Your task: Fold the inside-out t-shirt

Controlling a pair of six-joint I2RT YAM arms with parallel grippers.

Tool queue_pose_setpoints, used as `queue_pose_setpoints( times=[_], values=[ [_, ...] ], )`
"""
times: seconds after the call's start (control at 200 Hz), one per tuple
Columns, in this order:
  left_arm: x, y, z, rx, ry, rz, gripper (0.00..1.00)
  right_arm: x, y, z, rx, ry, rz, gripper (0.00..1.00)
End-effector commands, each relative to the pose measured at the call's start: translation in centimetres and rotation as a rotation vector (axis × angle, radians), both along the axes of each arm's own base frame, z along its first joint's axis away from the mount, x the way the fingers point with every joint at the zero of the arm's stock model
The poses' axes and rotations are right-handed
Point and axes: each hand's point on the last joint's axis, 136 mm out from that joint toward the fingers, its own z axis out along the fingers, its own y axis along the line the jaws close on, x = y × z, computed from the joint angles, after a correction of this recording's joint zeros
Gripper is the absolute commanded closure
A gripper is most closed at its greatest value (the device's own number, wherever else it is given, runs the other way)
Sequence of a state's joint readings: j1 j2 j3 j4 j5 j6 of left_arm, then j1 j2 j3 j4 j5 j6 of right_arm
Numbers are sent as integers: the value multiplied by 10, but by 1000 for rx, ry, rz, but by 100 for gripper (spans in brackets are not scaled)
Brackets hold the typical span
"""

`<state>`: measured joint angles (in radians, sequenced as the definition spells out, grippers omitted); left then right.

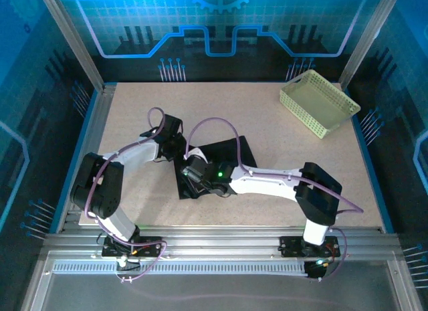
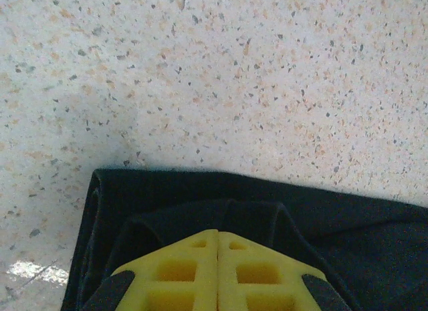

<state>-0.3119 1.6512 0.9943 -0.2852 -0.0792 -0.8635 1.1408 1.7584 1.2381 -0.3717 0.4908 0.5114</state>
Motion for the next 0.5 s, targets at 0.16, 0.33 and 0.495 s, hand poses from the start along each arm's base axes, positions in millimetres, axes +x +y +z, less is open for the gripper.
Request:
queue_pose_setpoints(
  times=[0.16,0.33,0.495],
  values=[
    [-11,11,10,1,-21,-5,88,-33,14,-9,22,21,91,85],
    [-25,17,19,22,-36,-16,81,-38,13,16,4,-15,112,61],
    [-51,19,18,35,-31,-39,76,-11,-29,62,-4,-115,38,55]
  ],
)
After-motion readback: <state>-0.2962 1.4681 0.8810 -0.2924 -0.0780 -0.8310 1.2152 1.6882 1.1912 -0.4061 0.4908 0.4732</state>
